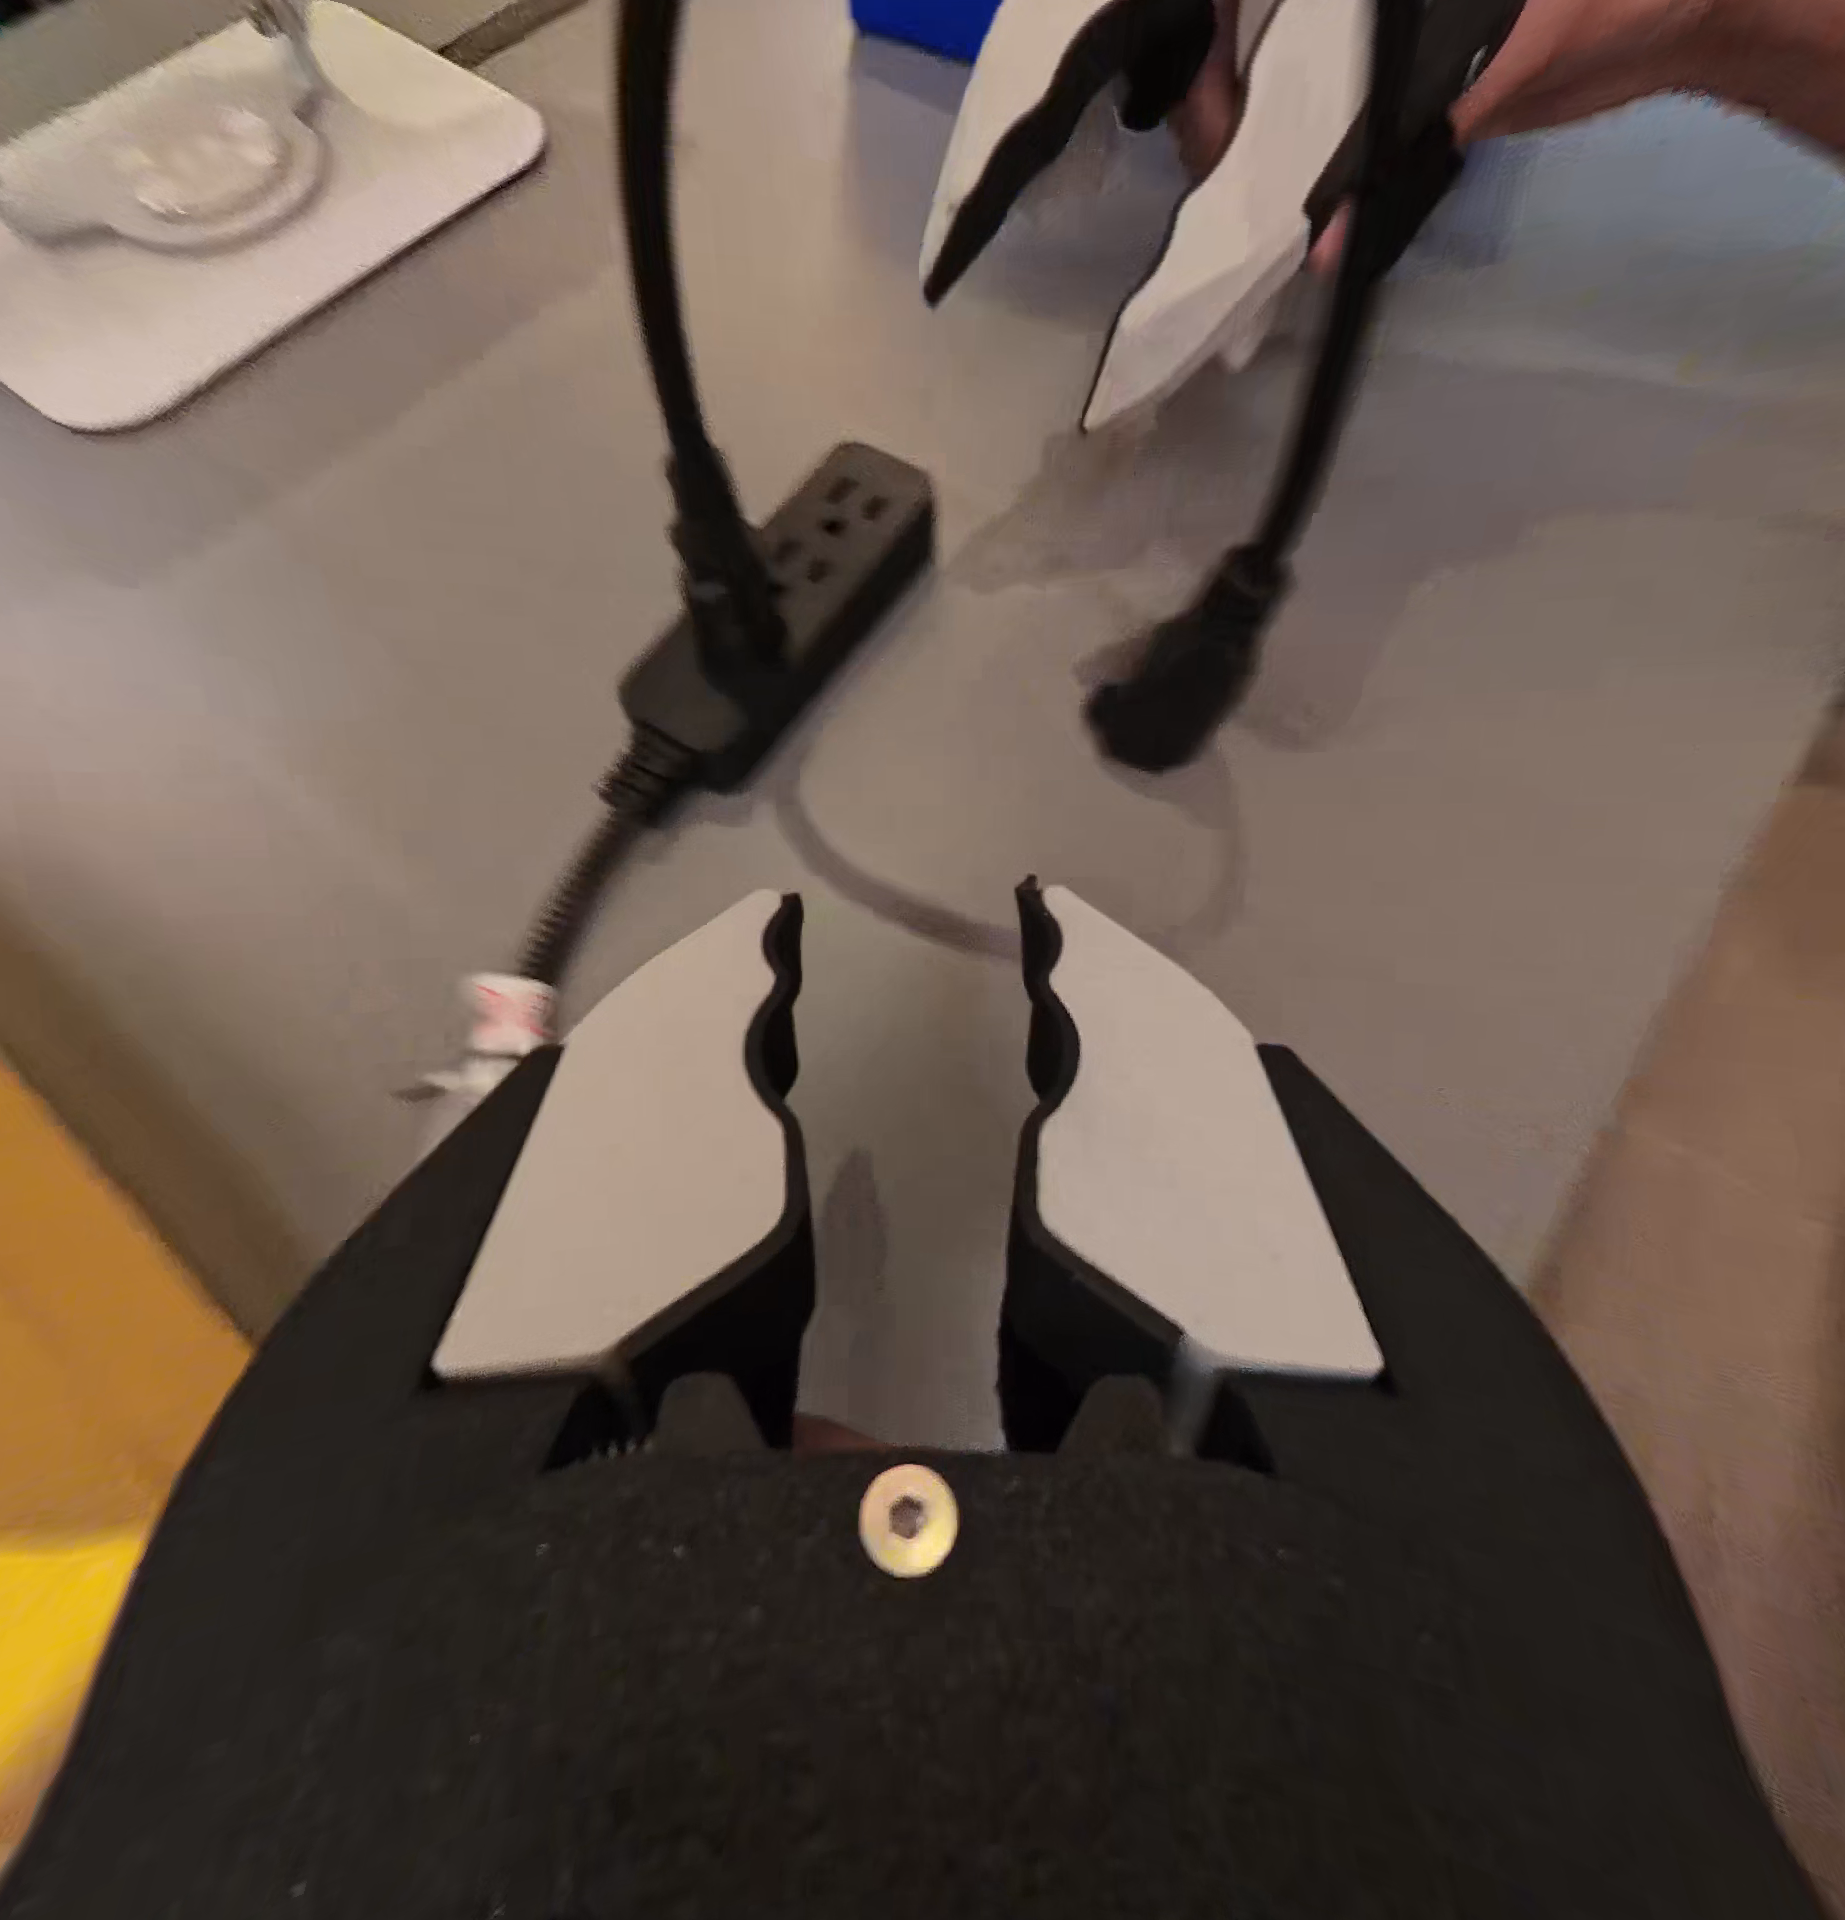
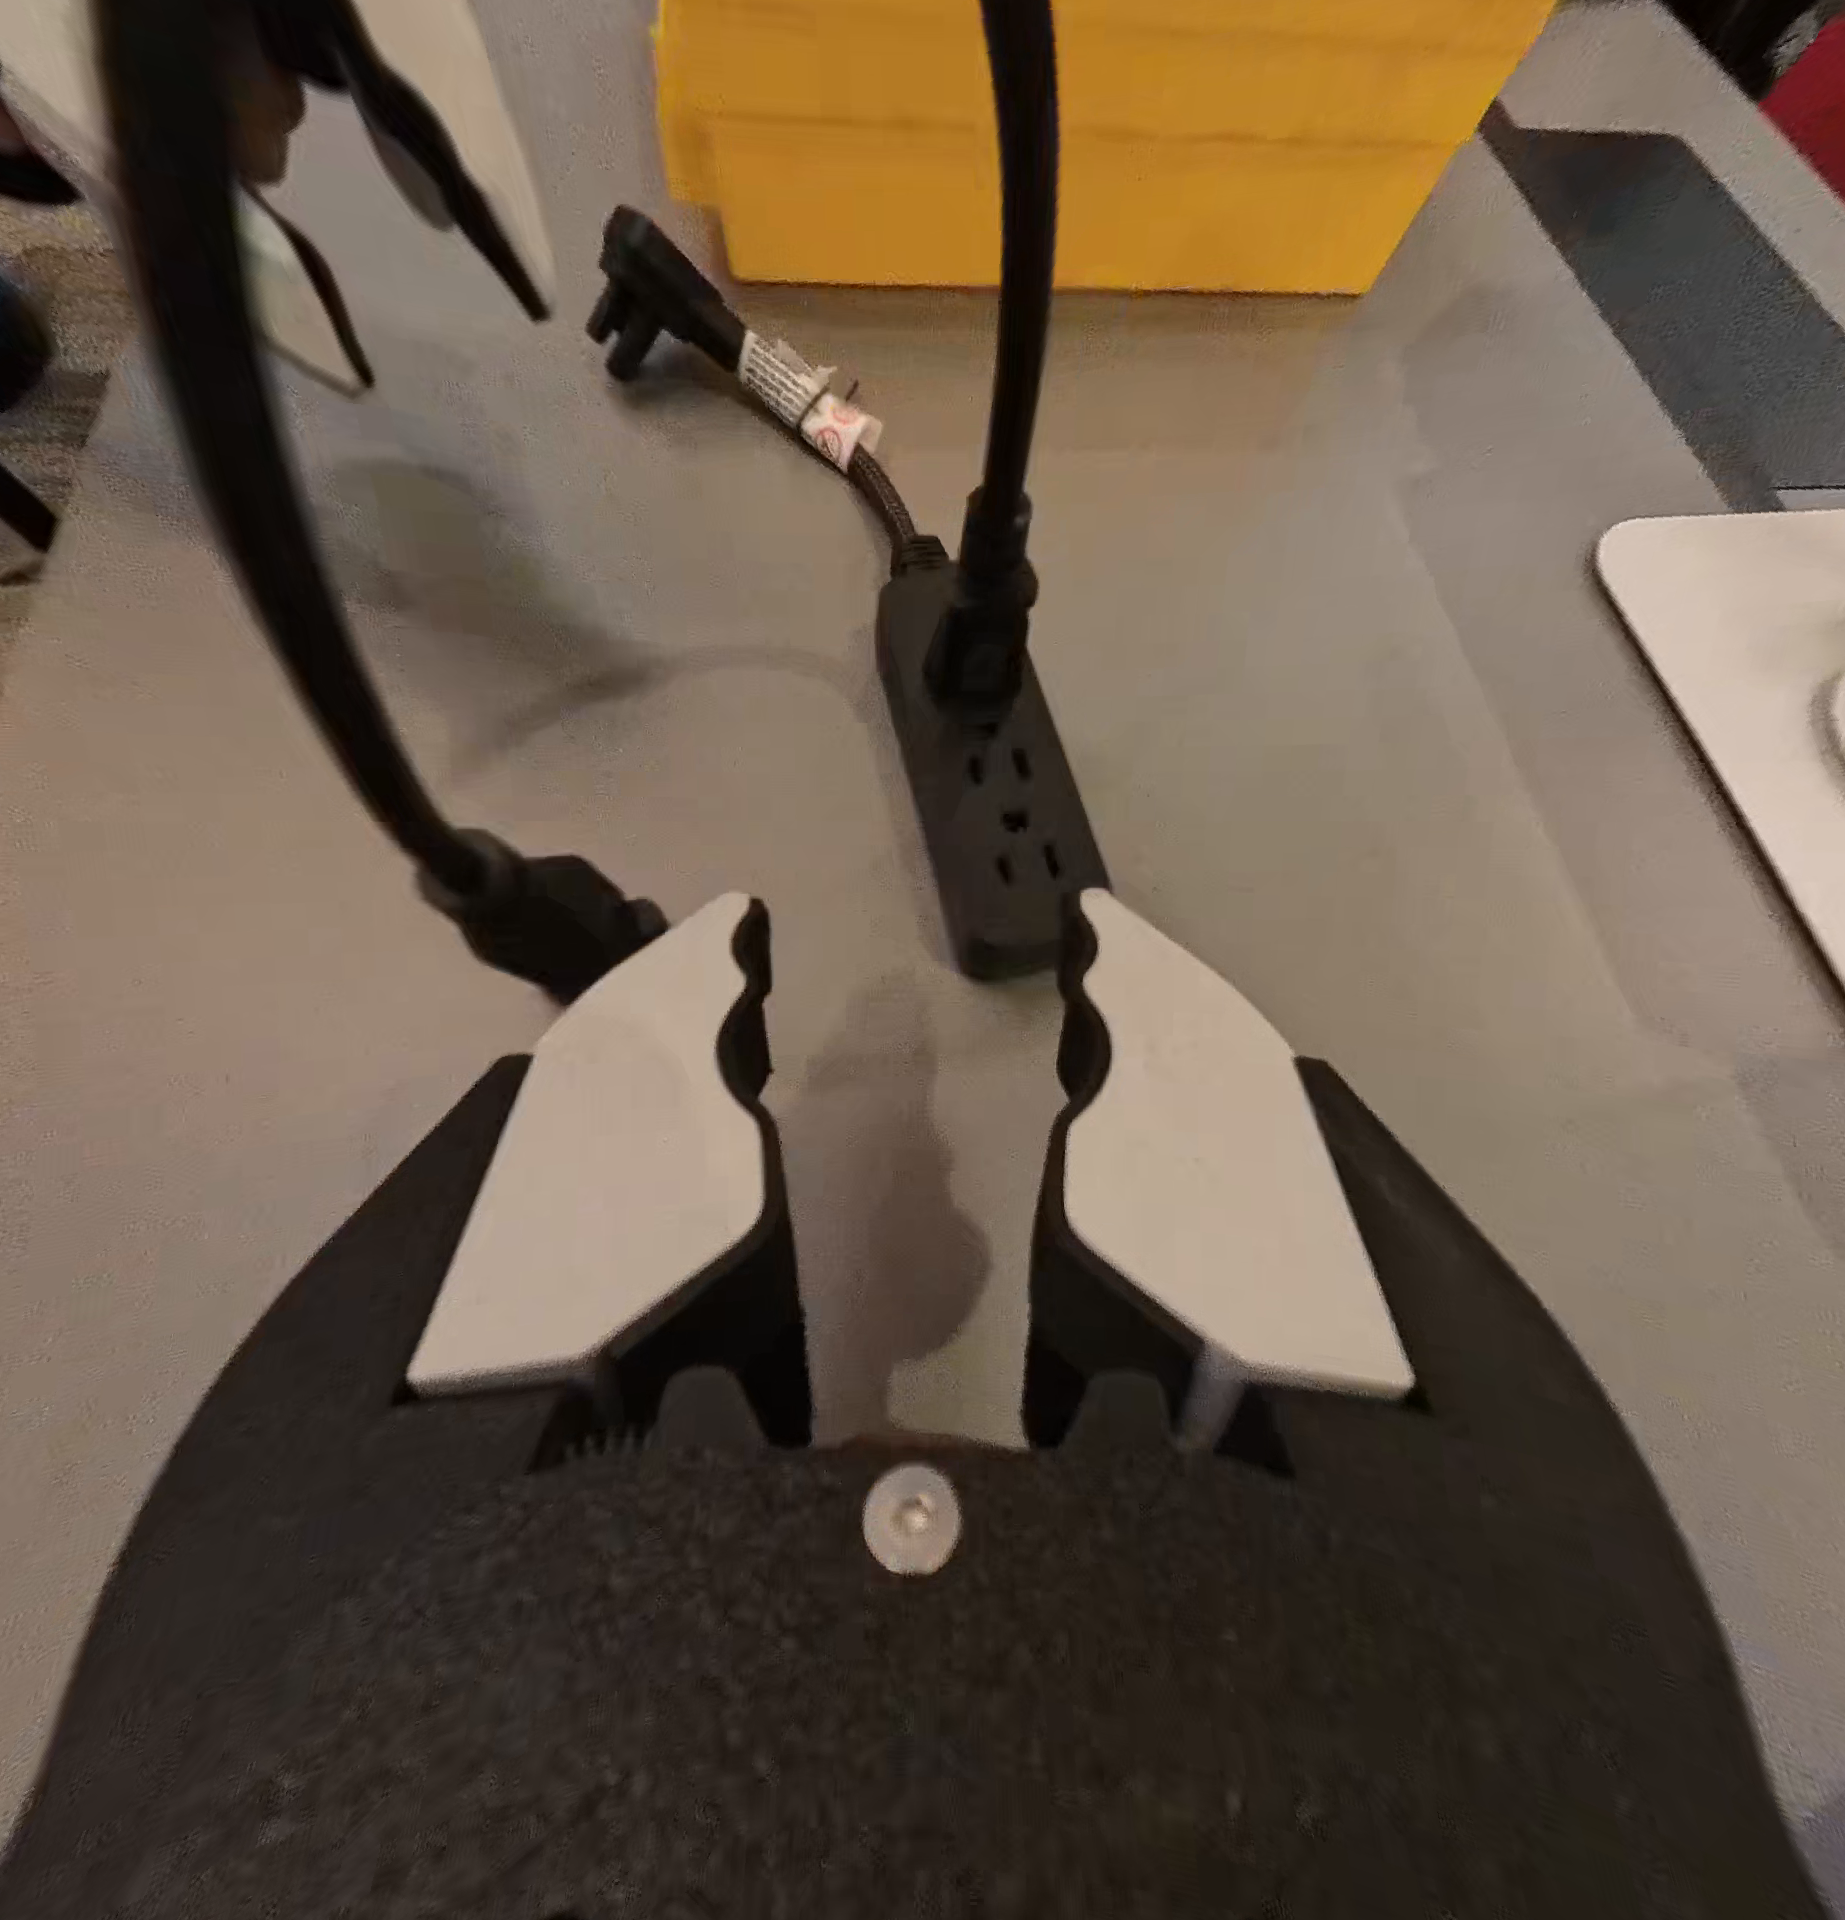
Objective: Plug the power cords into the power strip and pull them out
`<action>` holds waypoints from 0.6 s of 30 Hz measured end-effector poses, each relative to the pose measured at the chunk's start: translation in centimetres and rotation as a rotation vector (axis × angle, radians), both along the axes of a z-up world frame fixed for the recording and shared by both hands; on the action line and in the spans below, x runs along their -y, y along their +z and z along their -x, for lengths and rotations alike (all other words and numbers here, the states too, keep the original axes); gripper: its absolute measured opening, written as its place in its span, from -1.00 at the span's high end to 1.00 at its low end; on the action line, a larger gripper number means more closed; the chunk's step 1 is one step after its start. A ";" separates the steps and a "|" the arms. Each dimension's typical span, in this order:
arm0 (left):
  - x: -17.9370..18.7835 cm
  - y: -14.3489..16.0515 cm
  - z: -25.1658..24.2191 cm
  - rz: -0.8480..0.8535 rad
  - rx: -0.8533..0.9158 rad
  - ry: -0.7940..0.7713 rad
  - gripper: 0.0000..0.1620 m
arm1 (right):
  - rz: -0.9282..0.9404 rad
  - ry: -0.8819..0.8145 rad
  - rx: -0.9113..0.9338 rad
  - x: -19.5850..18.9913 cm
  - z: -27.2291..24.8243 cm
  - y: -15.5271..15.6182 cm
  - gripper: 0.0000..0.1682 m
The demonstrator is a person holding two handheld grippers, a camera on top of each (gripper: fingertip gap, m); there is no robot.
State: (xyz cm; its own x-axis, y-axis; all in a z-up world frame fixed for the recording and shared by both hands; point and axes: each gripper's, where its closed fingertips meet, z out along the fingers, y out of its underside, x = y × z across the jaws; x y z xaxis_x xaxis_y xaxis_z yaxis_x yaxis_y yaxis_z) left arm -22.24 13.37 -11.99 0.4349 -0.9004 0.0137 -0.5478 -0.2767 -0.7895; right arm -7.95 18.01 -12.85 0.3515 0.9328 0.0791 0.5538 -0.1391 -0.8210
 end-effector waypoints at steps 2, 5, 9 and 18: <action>-2.8 0.3 -0.5 -0.045 -0.091 -0.033 0.47 | 0.039 0.046 0.023 -2.1 1.4 -1.5 0.38; -6.4 0.0 -2.1 -0.101 -0.226 -0.092 0.40 | 0.085 0.084 0.016 -4.2 3.1 -3.0 0.39; -8.9 -1.1 -4.9 -0.126 -0.313 -0.198 0.35 | 0.098 0.150 0.030 -4.7 3.9 -4.3 0.39; -10.0 -4.6 -7.4 -0.131 -0.327 -0.327 0.65 | 0.083 0.187 0.116 -4.7 5.0 -5.7 0.48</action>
State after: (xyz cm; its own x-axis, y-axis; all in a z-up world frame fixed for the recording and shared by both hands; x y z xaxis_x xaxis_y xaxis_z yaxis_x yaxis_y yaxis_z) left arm -14.88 23.39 -16.63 0.0914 -0.9757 -0.1991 -0.8147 0.0416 -0.5783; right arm -12.98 22.71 -18.58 0.1646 0.9859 0.0288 0.6659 -0.0895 -0.7406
